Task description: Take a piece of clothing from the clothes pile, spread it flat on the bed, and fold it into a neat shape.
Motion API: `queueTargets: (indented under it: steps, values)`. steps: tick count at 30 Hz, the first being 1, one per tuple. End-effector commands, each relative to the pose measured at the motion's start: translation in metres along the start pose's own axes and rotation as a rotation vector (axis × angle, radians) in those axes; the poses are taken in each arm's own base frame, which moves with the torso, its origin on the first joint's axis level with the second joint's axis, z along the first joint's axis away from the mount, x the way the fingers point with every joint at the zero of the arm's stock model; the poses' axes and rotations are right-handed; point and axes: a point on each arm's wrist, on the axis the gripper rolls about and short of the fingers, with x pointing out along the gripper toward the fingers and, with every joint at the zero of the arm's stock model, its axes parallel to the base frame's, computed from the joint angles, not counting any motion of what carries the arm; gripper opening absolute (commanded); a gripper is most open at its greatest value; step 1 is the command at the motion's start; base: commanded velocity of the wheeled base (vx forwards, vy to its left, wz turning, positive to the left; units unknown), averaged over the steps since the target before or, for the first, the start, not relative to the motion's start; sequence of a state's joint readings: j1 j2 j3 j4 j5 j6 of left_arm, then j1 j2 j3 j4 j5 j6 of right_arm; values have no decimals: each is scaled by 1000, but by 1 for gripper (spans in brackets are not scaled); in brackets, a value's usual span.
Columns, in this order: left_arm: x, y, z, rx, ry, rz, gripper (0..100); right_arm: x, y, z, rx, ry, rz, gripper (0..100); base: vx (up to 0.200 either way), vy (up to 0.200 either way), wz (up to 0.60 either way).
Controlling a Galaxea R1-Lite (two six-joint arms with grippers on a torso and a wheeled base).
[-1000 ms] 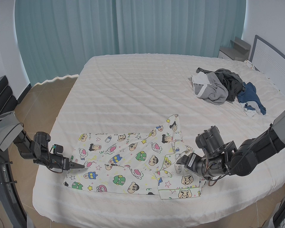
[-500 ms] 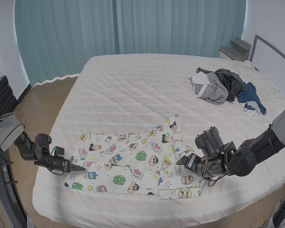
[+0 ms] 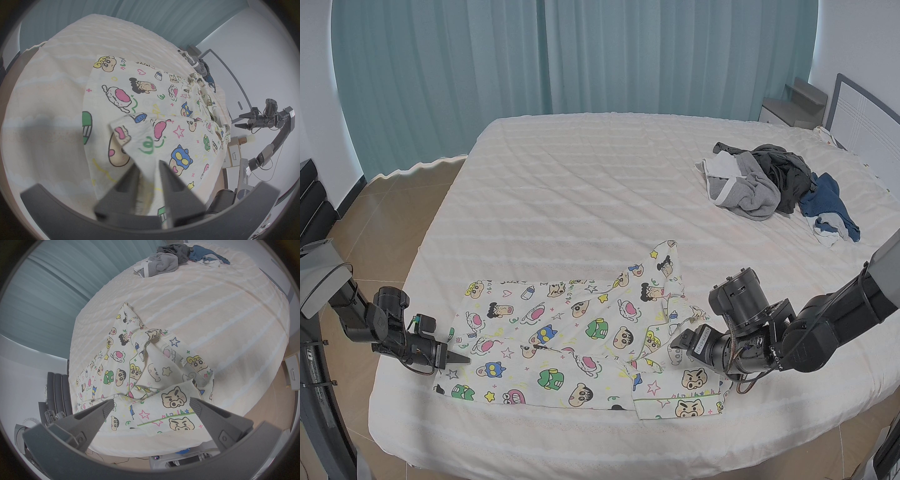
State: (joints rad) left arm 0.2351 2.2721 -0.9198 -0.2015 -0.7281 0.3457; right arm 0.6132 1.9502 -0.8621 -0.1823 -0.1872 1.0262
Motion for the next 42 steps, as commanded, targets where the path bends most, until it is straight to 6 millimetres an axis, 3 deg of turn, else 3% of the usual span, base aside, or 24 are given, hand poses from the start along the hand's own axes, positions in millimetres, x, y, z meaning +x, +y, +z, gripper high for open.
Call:
queueTargets:
  steps: [1, 6, 15, 42]
  values:
    - [-2, 0, -4, -12, 4, 3, 0, 4, 0, -1, -1, 11, -6, 100, 0, 0, 0]
    - [-7, 0, -9, -29, 9, 6, 0, 14, 0, 4, -16, 6, -20, 100, 0, 0, 0]
    - [-21, -7, -15, -42, 3, 16, 0, 29, -3, -3, -26, 20, -35, 100, 0, 0, 0]
    - [-31, -15, -49, -105, 59, 7, 0, 30, -2, -8, -36, 23, -24, 100, 0, 0, 0]
